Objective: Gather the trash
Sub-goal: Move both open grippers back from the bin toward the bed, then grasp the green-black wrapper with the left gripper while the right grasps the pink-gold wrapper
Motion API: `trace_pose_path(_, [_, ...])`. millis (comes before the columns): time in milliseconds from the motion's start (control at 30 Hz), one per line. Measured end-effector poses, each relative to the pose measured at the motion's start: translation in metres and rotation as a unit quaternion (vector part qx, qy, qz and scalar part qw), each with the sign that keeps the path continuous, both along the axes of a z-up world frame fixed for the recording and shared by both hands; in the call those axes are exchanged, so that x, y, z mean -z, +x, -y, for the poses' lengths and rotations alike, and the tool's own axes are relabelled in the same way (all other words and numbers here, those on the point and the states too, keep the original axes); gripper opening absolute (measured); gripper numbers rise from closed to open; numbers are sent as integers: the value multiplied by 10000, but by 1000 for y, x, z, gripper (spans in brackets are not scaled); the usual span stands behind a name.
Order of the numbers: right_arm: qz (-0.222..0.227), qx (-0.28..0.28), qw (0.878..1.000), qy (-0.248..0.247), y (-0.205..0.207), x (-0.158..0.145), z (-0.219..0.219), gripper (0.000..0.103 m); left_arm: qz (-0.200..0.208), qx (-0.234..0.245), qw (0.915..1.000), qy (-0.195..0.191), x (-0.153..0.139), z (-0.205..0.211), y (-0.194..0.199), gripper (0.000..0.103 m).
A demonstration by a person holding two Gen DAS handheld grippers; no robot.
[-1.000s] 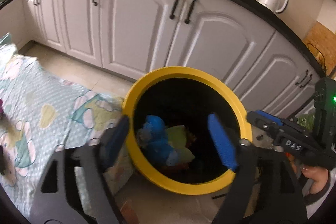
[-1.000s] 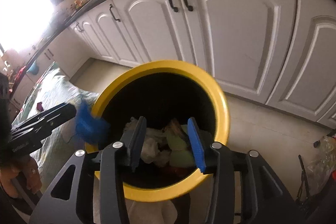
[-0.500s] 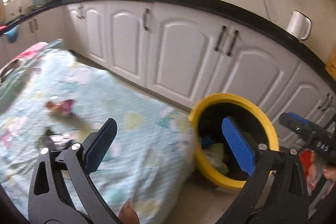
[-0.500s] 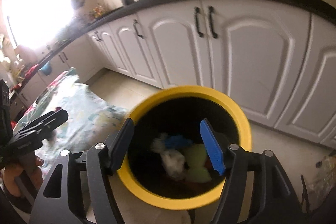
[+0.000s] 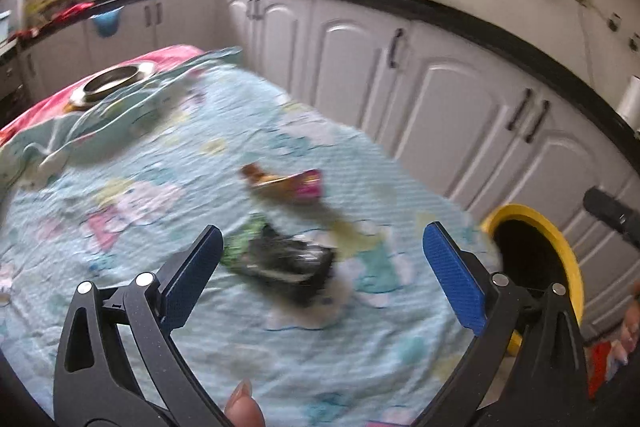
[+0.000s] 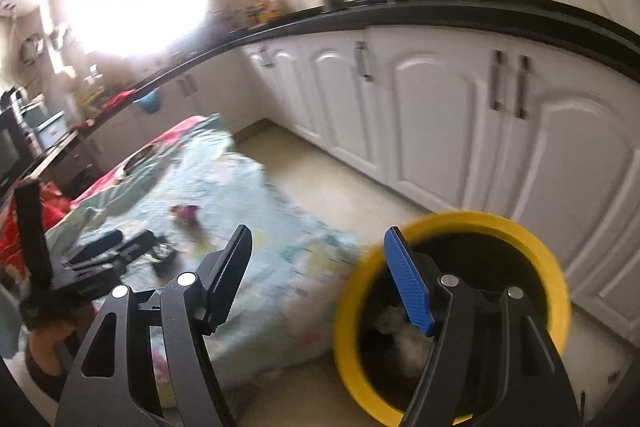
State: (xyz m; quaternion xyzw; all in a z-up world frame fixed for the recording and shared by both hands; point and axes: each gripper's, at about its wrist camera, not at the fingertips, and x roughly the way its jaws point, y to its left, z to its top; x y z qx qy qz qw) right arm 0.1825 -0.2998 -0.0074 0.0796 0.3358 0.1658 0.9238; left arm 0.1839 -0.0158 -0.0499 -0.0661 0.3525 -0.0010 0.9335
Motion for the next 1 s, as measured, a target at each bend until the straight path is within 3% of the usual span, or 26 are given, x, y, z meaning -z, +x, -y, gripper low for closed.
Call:
trace_pose_path(400, [-478,-1134,9922,-187,67,4,-104,66,-572,-175,9970,-496,31,-50,29,90])
trace_pose_path(533, [-640,-1314,9891,-160,83,10,-129,65,-707,-34,9959,-562,41,-49,34,71])
trace_pose_path(733, [-1042,-1704,9796,-242,108,31,-168,56,-703,7,9958,-584,46,-48,31,48])
trace_pose_path(1000, [-1584,-1891,9689,-194,130,67,-207,44,-707,120,9949,-711,47,-51,26,35])
